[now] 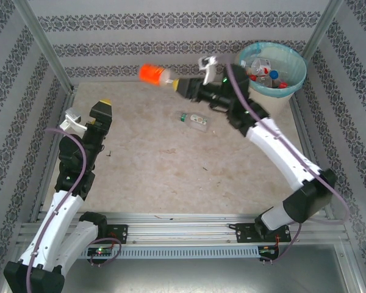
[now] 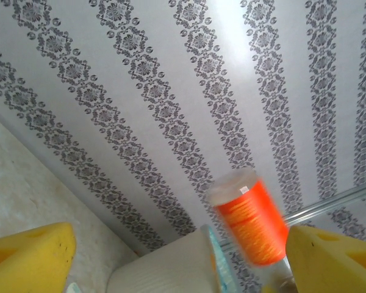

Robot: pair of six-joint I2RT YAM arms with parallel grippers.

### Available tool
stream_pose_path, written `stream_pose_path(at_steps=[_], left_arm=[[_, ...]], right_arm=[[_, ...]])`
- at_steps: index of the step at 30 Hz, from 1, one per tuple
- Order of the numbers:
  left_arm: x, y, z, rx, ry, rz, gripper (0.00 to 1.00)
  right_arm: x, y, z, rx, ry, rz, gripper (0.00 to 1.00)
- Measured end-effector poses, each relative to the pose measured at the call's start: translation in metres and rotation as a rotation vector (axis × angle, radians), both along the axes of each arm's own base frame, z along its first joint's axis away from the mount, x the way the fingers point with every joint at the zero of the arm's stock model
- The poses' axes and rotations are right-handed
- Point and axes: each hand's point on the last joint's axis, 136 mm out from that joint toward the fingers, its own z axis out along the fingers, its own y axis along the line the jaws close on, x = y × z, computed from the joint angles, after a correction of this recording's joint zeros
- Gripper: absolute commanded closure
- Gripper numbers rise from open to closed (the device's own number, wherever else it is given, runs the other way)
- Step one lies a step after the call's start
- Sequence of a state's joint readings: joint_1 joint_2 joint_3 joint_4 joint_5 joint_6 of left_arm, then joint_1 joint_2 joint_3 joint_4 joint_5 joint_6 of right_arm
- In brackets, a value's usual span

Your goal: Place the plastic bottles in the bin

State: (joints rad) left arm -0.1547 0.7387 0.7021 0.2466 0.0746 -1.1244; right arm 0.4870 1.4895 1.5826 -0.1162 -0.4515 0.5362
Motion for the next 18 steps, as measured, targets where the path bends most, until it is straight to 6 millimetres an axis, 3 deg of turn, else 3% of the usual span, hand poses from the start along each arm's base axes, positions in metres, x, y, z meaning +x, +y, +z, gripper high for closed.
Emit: stream_pose_path(at_steps=[4, 8, 12, 18], left_arm=[[-0.001, -0.002, -0.005, 0.072, 0.032, -0.007, 0.15], [0.004, -0.010, -0.009, 0.140, 0.073, -0.043, 0.17], [0.015, -0.023, -0.009, 0.230, 0.123, -0.108, 0.19], [0.027, -0.050, -0.019, 0.354, 0.195, -0.221, 0.20]], right_arm=[[0.017, -0.094, 0.045, -0.152, -0.074, -0.301, 1.00], [0.019, -0.166, 0.056, -0.327, -0.059, -0.528, 1.00], [0.022, -0.220, 0.047, -0.489, 0.019, -0.686, 1.00], [0.035, -0.283, 0.006, -0.717, 0.198, -0.851, 1.00]])
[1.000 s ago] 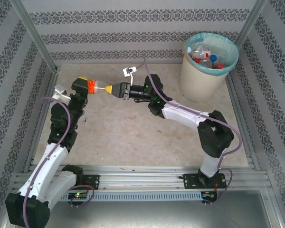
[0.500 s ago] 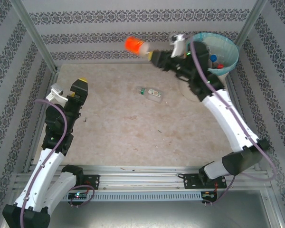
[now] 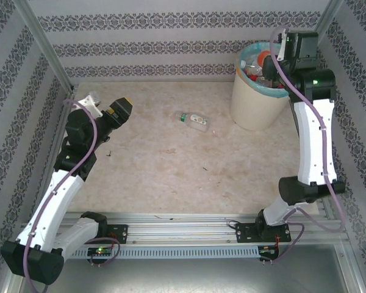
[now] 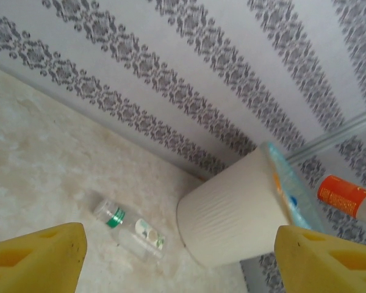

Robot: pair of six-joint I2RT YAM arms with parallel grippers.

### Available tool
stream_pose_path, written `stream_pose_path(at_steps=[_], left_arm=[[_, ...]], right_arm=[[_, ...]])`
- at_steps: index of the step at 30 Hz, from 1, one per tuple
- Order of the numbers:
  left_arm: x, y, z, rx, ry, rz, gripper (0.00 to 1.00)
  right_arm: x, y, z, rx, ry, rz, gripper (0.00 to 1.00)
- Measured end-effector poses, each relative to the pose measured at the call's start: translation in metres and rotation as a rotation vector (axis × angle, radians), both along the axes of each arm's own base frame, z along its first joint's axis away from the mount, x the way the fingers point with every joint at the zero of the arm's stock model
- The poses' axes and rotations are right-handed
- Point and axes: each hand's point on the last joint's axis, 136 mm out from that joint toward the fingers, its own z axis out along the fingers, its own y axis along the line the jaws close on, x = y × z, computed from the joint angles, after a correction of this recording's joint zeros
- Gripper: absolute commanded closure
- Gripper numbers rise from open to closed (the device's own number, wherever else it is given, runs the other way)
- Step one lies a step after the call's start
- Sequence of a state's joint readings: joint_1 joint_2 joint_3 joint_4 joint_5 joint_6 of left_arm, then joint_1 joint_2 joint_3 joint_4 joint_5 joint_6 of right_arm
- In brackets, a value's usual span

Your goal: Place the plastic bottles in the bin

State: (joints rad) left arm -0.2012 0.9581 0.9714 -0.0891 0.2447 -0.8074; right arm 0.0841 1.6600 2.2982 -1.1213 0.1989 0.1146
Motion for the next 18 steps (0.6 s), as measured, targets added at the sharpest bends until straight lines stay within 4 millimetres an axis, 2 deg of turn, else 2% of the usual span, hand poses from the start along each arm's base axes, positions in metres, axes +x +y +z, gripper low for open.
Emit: stream_pose_path(at_steps=[3, 8, 14, 18], left_arm=[[0.001, -0.008, -0.015, 0.031, 0.045, -0.033, 0.20], [0.002, -0.011, -0.028, 0.053, 0.075, -0.046, 0.19], [0.002, -0.011, -0.032, 0.065, 0.085, -0.048, 0.19], [0.001, -0.011, -0.033, 0.075, 0.085, -0.050, 0.19]], right_arm=[[0.007, -0.020, -0.013, -0.071, 0.070, -0.074, 1.00], [0.017, -0.036, -0.023, -0.158, 0.130, -0.133, 1.00], [0.032, -0.058, -0.039, -0.197, 0.187, -0.188, 1.00], [0.042, -0.075, -0.066, -0.204, 0.265, -0.220, 1.00]])
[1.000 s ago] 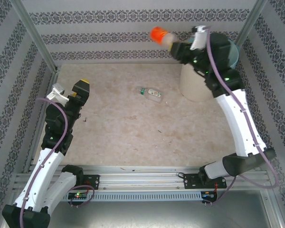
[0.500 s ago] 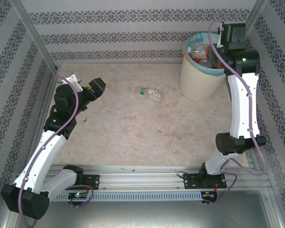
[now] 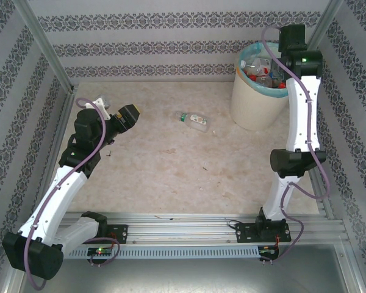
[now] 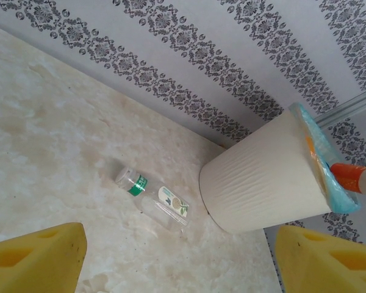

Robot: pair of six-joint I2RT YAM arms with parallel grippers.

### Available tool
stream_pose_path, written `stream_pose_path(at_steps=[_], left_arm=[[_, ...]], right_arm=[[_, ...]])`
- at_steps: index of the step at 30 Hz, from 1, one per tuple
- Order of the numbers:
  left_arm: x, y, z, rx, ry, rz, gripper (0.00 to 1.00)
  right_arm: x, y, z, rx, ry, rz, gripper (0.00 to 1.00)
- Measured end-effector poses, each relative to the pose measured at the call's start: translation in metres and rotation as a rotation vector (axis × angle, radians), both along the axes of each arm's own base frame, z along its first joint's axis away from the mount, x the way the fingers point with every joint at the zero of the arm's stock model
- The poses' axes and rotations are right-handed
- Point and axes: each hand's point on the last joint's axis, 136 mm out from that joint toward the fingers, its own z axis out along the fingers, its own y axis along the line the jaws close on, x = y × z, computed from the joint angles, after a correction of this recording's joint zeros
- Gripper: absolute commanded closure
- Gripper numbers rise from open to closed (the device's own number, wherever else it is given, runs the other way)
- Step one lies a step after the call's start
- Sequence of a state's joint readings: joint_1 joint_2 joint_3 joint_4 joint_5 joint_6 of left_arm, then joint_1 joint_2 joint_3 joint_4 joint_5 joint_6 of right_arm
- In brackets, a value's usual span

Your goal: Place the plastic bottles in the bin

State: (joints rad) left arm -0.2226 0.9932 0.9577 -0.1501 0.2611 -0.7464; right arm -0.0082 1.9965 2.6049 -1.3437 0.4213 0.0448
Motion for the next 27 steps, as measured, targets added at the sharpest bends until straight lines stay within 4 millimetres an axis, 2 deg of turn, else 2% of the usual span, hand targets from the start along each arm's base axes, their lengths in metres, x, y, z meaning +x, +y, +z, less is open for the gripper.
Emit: stream_pose_path(at_steps=[4, 8, 20, 22, 27], left_arm=[[0.000, 0.000, 0.000, 0.006, -0.002, -0.001, 0.19], [0.001, 0.000, -0.002, 0.007, 0.003, -0.001, 0.19], [0.003, 0.000, -0.005, 0.009, 0.011, 0.002, 0.20], [0.003, 0.000, -0.005, 0.010, 0.011, 0.005, 0.20], [0.003, 0.001, -0.008, 0.009, 0.019, 0.009, 0.20]], right_arm=[[0.013, -0.015, -0.026, 0.001, 0.059, -0.032, 1.00], [0.026, -0.024, -0.043, 0.017, 0.082, -0.044, 0.99], [0.049, -0.036, -0.067, 0.070, 0.081, -0.048, 0.94], [0.053, -0.036, -0.071, 0.074, 0.083, -0.046, 0.89], [0.058, -0.037, -0.073, 0.085, 0.075, -0.043, 0.65]])
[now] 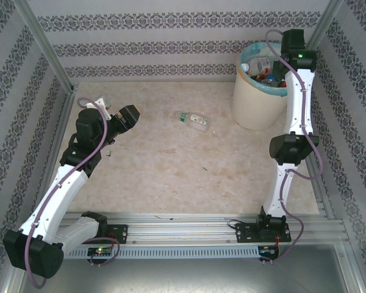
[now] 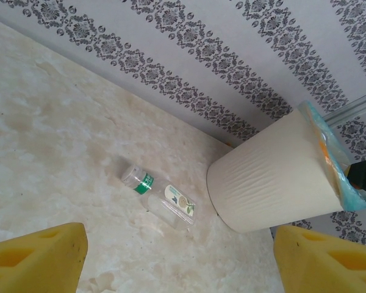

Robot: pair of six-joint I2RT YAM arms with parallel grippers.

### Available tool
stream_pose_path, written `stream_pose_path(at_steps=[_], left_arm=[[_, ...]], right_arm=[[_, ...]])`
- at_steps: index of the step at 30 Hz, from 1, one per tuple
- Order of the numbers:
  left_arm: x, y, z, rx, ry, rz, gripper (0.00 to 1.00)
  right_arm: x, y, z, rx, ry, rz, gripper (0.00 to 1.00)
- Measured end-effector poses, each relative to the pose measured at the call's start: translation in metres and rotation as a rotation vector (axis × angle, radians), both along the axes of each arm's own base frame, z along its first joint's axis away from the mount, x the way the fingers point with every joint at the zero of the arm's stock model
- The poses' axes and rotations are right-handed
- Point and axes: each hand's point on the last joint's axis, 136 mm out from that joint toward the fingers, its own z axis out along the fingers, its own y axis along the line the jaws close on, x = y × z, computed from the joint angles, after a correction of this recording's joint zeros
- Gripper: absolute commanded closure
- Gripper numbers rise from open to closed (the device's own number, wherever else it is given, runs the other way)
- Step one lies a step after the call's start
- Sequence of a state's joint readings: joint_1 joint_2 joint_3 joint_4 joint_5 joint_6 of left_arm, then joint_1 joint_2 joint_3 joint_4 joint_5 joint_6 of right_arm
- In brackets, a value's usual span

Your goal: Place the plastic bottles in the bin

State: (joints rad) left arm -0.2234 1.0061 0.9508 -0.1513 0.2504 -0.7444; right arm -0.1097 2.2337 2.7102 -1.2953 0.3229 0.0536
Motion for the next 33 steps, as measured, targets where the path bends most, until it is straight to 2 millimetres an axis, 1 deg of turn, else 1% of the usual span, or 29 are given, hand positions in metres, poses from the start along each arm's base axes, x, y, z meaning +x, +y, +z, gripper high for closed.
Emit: stream_pose_path(at_steps=[2, 6, 7, 10, 13, 18, 21, 23, 26, 28, 30, 32, 33], left_arm=[[0.000, 0.000, -0.003, -0.001, 0.008, 0.001, 0.20], [0.000, 0.000, -0.006, -0.002, 0.015, 0.002, 0.20], [0.000, 0.000, -0.006, -0.003, 0.015, 0.002, 0.20], [0.000, 0.000, -0.006, -0.004, 0.016, 0.003, 0.20], [-0.001, -0.001, -0.006, -0.004, 0.015, 0.001, 0.20], [-0.001, -0.002, -0.006, -0.008, 0.018, 0.001, 0.20], [-0.001, -0.002, -0.006, -0.008, 0.018, 0.003, 0.20], [-0.001, -0.002, -0.007, -0.007, 0.019, 0.005, 0.20], [-0.001, -0.002, -0.008, -0.007, 0.022, 0.005, 0.20], [-0.001, -0.001, -0.008, -0.008, 0.023, 0.008, 0.20], [-0.001, -0.001, -0.008, -0.009, 0.023, 0.010, 0.20], [-0.001, -0.001, -0.008, -0.009, 0.024, 0.009, 0.20], [-0.001, -0.001, -0.009, -0.009, 0.025, 0.010, 0.20]], right_arm=[[0.000, 0.000, 0.000, 0.002, -0.001, 0.001, 0.62], [0.001, 0.000, 0.000, 0.019, -0.007, 0.004, 0.47], [0.001, 0.003, -0.001, 0.041, -0.010, 0.008, 0.44], [0.002, 0.009, -0.009, 0.107, 0.001, 0.024, 0.37], [0.005, 0.020, -0.011, 0.178, -0.012, 0.050, 0.35], [0.002, 0.036, -0.003, 0.267, -0.044, 0.077, 0.32], [-0.004, 0.044, 0.010, 0.286, -0.067, 0.089, 0.30], [-0.010, 0.048, 0.023, 0.282, -0.090, 0.099, 0.30], [-0.017, 0.054, 0.044, 0.268, -0.136, 0.115, 0.30], [-0.023, 0.055, 0.056, 0.249, -0.159, 0.118, 0.33], [-0.025, 0.057, 0.066, 0.232, -0.181, 0.124, 0.41], [-0.025, 0.057, 0.070, 0.214, -0.193, 0.136, 0.53], [-0.024, 0.058, 0.069, 0.211, -0.193, 0.140, 0.57]])
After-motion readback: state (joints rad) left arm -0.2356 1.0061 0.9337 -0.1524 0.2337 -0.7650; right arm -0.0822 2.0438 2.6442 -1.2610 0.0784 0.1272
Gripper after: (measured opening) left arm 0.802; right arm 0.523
